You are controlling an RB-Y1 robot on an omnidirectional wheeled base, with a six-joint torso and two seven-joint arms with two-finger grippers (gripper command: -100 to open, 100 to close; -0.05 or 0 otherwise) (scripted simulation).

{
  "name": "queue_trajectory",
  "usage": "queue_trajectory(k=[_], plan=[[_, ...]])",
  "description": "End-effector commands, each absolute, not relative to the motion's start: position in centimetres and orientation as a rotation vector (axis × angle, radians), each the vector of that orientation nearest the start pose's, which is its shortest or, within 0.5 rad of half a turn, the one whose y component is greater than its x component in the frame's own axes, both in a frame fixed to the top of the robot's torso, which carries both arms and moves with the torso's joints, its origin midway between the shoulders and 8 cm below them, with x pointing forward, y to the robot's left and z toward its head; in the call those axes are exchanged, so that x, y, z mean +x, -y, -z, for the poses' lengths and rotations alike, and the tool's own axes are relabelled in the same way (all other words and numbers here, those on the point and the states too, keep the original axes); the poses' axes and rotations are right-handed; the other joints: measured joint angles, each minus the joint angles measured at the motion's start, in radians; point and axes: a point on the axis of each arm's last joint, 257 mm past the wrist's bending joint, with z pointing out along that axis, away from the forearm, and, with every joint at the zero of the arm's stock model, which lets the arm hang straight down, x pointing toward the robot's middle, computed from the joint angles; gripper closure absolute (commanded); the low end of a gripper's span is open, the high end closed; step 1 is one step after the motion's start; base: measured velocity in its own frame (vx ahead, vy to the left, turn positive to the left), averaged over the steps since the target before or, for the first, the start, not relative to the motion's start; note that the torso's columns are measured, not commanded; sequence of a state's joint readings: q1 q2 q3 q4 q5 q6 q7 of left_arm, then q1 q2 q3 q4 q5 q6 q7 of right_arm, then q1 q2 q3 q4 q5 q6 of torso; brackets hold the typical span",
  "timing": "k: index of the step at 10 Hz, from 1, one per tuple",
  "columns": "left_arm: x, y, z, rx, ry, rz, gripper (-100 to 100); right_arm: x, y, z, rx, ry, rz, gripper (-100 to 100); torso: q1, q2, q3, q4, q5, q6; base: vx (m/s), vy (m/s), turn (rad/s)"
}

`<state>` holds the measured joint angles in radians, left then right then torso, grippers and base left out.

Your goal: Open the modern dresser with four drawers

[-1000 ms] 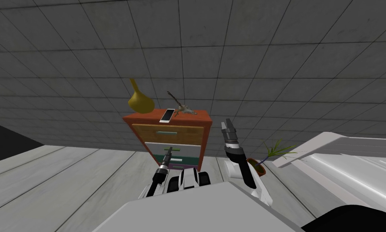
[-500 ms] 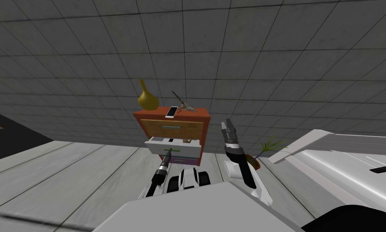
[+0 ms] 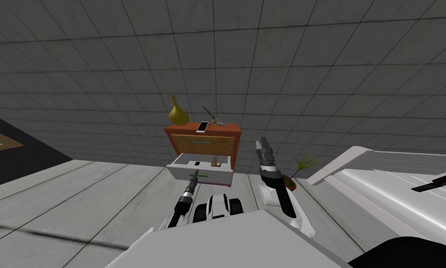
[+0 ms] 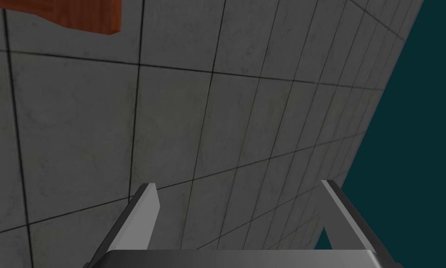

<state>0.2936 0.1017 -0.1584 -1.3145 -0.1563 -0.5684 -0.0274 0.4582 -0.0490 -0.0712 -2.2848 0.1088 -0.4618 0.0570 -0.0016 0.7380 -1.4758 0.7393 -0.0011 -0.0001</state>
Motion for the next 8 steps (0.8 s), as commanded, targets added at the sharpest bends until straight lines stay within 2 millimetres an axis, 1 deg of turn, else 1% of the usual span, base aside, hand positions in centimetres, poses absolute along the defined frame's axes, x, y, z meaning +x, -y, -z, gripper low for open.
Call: queue_trajectory(k=[1,5,8], plan=[[41.8,-19.4,33.9,-0.942,-1.406,1.165,-100,35.2,28.2,-3.3,0.521,-0.714,-1.120,0,0.001,-0.009,-0.005,-0.004,0.001,0.001,-0.008,-0.005,-0.014],[43.5,-19.5,31.7,-0.945,-1.403,1.163,-100,35.1,28.2,-3.3,0.521,-0.714,-1.120,0,0.002,0.001,0.000,0.000,0.001,0.001,-0.028,-0.001,-0.011],[44.6,-19.6,30.0,-0.948,-1.401,1.162,-100,35.1,28.2,-3.3,0.521,-0.714,-1.120,0,0.000,0.007,0.003,0.005,-0.002,-0.002,-0.045,0.004,-0.014]])
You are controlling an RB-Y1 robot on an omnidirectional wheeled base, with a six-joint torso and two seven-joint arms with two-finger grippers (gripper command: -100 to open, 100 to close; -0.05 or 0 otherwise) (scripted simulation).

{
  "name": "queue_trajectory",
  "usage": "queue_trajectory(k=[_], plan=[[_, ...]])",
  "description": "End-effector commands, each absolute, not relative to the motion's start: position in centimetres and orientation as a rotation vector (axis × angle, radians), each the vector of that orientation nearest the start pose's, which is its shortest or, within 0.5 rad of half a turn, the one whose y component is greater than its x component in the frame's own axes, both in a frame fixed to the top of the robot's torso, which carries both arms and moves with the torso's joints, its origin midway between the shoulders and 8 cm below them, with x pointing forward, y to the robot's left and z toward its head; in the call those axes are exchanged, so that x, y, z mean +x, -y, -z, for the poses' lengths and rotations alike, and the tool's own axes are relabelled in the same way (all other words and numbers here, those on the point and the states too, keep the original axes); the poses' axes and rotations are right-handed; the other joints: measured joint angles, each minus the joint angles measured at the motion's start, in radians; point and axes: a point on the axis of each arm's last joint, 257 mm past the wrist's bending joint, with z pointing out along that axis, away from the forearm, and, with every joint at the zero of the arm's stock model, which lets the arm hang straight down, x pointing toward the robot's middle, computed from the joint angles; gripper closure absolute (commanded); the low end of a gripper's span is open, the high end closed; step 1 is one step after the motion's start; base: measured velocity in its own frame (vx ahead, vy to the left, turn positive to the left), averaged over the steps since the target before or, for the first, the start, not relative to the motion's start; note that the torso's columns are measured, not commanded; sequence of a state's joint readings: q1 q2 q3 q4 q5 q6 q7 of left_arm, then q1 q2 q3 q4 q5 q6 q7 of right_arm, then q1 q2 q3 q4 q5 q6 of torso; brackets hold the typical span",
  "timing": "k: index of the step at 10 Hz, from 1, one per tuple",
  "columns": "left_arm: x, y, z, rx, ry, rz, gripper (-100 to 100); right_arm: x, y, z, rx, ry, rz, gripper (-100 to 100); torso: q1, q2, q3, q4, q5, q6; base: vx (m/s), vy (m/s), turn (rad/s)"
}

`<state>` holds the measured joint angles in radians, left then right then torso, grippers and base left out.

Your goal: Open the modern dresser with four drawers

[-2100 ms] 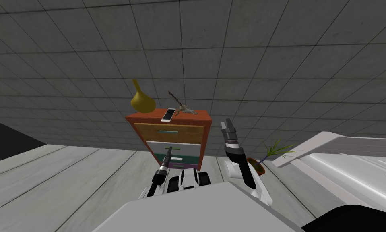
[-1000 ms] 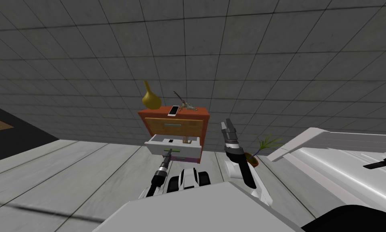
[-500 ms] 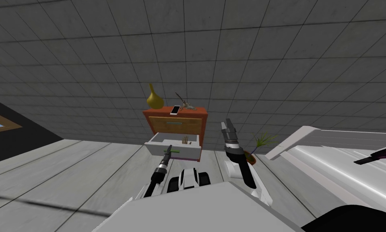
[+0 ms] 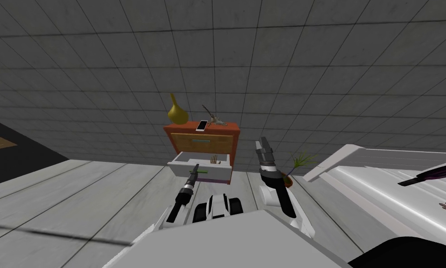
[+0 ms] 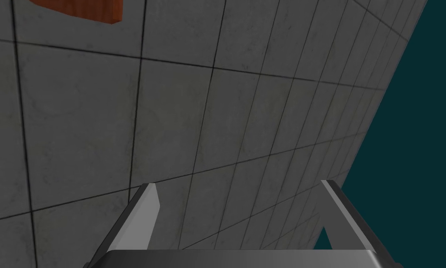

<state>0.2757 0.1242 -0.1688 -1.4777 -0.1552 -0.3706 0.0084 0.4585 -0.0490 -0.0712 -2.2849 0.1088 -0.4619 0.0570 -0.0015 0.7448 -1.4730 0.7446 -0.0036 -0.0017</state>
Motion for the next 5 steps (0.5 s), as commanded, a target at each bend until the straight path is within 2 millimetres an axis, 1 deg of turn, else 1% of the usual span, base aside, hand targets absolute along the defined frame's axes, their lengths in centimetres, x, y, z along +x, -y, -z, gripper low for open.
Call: queue_trajectory(k=[1,2,5], plan=[[43.87,-19.50,31.33,-0.966,-1.420,1.152,-100,35.15,28.24,-3.31,0.521,-0.714,-1.120,0,-0.002,0.003,0.001,0.003,-0.001,0.000,-0.016,0.003,-0.004],[43.80,-19.52,31.58,-0.973,-1.427,1.147,0,35.15,28.24,-3.31,0.521,-0.714,-1.120,0,-0.002,0.001,0.001,0.000,0.000,0.001,0.000,0.000,0.000],[43.52,-19.67,32.28,-0.986,-1.439,1.137,0,35.15,28.24,-3.31,0.521,-0.714,-1.120,0,0.000,-0.005,-0.002,-0.004,0.002,0.002,0.000,0.000,0.000]])
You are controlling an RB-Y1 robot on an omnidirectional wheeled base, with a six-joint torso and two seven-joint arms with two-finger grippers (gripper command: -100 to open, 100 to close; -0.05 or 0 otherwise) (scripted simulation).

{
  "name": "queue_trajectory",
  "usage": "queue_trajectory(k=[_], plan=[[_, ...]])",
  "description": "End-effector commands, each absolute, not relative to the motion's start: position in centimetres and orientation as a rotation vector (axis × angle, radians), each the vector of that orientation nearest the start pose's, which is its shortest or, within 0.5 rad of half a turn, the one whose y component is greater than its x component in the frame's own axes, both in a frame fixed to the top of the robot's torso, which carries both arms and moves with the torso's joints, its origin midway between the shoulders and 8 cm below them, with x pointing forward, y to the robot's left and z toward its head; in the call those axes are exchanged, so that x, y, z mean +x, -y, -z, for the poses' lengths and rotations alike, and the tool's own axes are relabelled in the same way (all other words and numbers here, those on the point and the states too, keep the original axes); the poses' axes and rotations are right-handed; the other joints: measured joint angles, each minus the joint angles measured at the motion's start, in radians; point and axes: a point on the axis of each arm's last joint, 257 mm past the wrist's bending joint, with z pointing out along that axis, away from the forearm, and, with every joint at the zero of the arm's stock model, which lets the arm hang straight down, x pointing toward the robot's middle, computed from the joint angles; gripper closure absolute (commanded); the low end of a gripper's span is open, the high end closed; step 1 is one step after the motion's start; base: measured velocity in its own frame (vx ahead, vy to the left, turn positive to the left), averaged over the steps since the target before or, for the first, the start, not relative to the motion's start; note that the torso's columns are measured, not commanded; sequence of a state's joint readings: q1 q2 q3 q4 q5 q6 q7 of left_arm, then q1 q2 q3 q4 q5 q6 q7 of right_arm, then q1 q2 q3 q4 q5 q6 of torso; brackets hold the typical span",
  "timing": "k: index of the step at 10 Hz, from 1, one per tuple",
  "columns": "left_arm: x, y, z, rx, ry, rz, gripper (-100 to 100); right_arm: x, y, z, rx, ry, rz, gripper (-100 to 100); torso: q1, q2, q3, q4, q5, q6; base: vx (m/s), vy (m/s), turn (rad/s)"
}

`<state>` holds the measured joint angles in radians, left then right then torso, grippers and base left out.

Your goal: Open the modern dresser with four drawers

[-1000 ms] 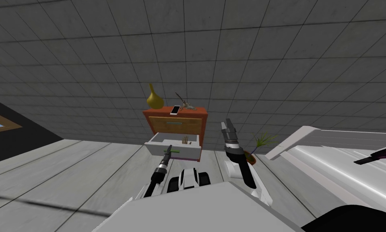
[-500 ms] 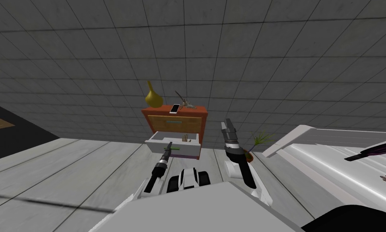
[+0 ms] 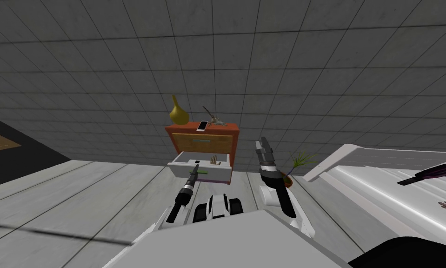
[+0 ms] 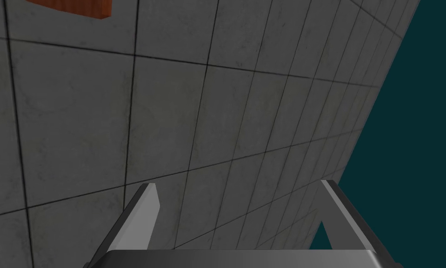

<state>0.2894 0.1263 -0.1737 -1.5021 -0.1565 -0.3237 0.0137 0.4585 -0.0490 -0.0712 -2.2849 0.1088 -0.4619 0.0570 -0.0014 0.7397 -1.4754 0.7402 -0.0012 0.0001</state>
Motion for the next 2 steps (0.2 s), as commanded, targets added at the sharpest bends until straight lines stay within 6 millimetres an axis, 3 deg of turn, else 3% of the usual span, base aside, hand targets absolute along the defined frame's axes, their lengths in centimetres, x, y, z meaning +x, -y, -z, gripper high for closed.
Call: queue_trajectory(k=[1,2], plan=[[43.48,-19.70,32.38,-0.988,-1.441,1.136,0,35.15,28.24,-3.31,0.521,-0.714,-1.120,0,0.000,-0.001,0.000,-0.001,0.000,0.000,0.000,0.000,0.000],[43.46,-19.71,32.44,-0.989,-1.442,1.135,0,35.15,28.24,-3.31,0.521,-0.714,-1.120,0,0.001,-0.001,0.000,-0.001,0.001,0.000,0.000,0.000,0.000]])
